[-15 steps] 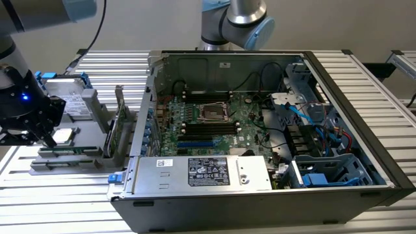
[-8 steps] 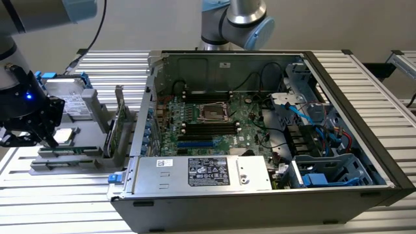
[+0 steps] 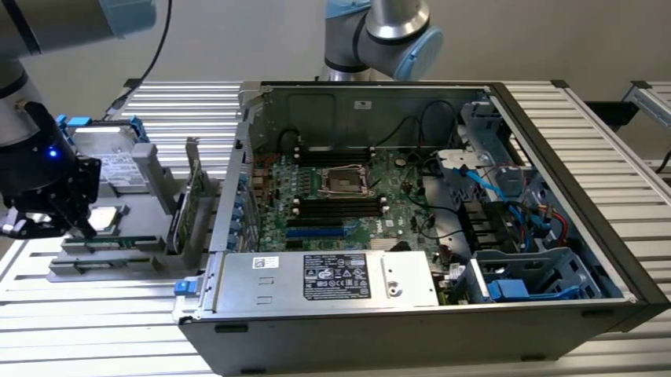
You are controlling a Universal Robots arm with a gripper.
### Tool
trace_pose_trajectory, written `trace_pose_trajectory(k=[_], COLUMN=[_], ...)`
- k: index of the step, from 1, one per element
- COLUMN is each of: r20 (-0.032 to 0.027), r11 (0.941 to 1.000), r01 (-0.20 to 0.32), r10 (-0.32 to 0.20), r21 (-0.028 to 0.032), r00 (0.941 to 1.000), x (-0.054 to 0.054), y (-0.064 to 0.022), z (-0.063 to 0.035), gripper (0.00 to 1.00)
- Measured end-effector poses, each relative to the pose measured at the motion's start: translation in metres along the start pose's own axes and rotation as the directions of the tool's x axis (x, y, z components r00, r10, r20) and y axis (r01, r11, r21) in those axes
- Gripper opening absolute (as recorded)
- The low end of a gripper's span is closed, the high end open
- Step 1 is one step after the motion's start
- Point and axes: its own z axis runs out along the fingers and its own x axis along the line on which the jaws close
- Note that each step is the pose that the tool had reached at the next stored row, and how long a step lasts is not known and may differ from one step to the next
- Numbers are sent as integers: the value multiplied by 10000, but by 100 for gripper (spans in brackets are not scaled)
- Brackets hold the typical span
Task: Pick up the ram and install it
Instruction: 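Pick up the ram and move it above insertion slot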
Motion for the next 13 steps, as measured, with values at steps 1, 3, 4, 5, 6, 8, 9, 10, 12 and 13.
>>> trace_pose_trajectory(k=[1, 3, 4, 5, 6, 8, 9, 10, 12, 13], r20=[8, 25, 41, 56, 72, 120, 141, 164, 206, 224], r11=[9998, 9986, 9973, 9959, 9941, 9893, 9868, 9837, 9765, 9721], r01=[186, 536, 732, 908, 1088, 1456, 1619, 1796, 2157, 2344], r10=[-186, -536, -732, -908, -1089, -1456, -1619, -1796, -2157, -2344], r21=[6, 11, 13, 13, 14, 13, 14, 14, 17, 18], r00=[9998, 9986, 9973, 9959, 9940, 9893, 9867, 9836, 9763, 9719], x=[0, 0, -1, -1, -1, 0, -1, -1, -1, -1], y=[0, 0, 0, 0, 0, -1, -1, -2, -2, -2], z=[3, 6, 9, 11, 14, 20, 22, 25, 33, 36], gripper=[10, 10, 10, 10, 10, 10, 10, 10, 10, 10])
